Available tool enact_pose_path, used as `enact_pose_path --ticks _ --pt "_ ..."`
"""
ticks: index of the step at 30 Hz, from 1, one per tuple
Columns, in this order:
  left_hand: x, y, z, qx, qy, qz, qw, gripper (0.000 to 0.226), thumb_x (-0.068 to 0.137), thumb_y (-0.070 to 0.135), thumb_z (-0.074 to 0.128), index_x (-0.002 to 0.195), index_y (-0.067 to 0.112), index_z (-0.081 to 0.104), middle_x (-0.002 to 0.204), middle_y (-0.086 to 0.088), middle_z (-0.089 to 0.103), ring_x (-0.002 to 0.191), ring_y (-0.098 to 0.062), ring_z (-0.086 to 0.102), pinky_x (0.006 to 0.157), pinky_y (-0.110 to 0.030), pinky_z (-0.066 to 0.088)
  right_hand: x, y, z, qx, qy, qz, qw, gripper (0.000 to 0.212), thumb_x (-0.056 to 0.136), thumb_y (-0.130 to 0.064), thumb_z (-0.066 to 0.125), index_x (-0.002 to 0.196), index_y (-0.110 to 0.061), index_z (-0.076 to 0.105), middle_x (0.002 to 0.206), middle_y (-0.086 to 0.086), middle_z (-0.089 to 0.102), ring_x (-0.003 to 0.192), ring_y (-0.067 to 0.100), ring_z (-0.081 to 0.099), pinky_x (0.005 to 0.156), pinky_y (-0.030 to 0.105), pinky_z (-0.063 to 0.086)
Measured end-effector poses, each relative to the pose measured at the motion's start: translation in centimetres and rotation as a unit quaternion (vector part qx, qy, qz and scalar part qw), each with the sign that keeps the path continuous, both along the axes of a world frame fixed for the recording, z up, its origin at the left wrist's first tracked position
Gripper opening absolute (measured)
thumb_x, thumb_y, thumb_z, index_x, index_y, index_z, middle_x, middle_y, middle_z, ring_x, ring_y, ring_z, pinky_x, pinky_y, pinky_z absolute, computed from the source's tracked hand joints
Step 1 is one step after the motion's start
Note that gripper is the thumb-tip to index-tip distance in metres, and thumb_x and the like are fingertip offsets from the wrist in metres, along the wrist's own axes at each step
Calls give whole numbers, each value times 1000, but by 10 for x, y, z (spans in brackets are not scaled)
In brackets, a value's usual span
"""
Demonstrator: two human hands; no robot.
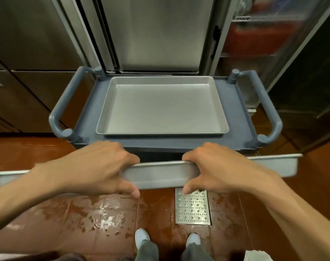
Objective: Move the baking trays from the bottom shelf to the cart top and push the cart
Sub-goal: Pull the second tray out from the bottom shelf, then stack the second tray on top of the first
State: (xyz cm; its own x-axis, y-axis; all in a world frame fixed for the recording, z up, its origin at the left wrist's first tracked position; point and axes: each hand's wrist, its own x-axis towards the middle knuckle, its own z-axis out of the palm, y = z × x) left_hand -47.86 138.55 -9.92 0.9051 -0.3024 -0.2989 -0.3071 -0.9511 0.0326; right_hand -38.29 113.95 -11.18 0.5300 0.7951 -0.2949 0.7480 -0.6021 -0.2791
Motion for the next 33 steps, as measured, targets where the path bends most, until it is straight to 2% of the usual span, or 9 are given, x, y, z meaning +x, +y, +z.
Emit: enact_pose_path --ticks 3,7,11,15,18,21,24,27,33 --pt "-2 4 37 0 -52 1 999 64 61 97 36 64 33 43 52 6 50 51 -9 51 47 -27 42 -1 -3 47 18 -49 12 999 50 61 -72 70 61 -30 43 59 -10 48 56 4 44 44 24 27" --pt "3 9 78 -26 -134 -28 990 62 65 95 38 64 33 47 47 5 46 45 -9 48 40 -30 42 4 -7 94 43 -98 23 994 54 59 -77 66 63 -25 51 53 -7 51 50 5 47 42 26 31" --pt "18 10 102 -12 -201 -65 977 60 70 91 39 67 32 51 46 4 46 42 -10 44 36 -30 40 19 -2 121 60 -135 34 988 50 60 -76 63 67 -27 55 55 -11 50 53 2 47 46 30 39" --pt "32 16 105 6 -255 -71 964 56 74 87 39 68 31 47 48 4 46 44 -15 47 37 -30 38 36 3 123 79 -188 19 979 49 63 -73 66 64 -27 49 57 -12 48 57 7 48 50 33 40" --pt "47 24 85 7 -285 -78 955 45 79 77 46 71 32 44 55 7 54 49 -15 53 39 -27 33 52 16 96 105 -226 -18 968 47 67 -65 72 63 -29 42 63 -13 48 67 16 49 56 34 38" --pt "74 37 45 -15 -295 -71 953 35 80 61 63 72 31 47 60 7 62 50 -16 59 42 -24 34 73 38 47 152 -242 -68 956 35 71 -52 76 69 -26 53 74 -7 60 75 20 57 59 33 39" --pt "105 53 -1 -14 -306 -59 950 30 78 43 77 74 21 57 67 2 68 52 -22 64 43 -26 43 95 61 -5 180 -266 -82 944 31 71 -36 83 69 -18 58 70 0 61 67 24 59 55 29 35" --pt "135 70 -41 -10 -311 -34 950 28 81 36 76 77 13 59 71 -4 68 57 -30 65 43 -33 50 118 83 -46 186 -282 -92 937 34 61 -20 90 63 -13 57 61 3 56 57 26 54 52 30 30" --pt "181 86 -110 -21 -328 -42 943 28 71 29 86 71 13 63 62 -4 64 51 -25 62 37 -30 46 166 103 -109 156 -313 -84 933 32 58 -12 89 66 -13 58 64 4 57 57 27 53 50 34 37"
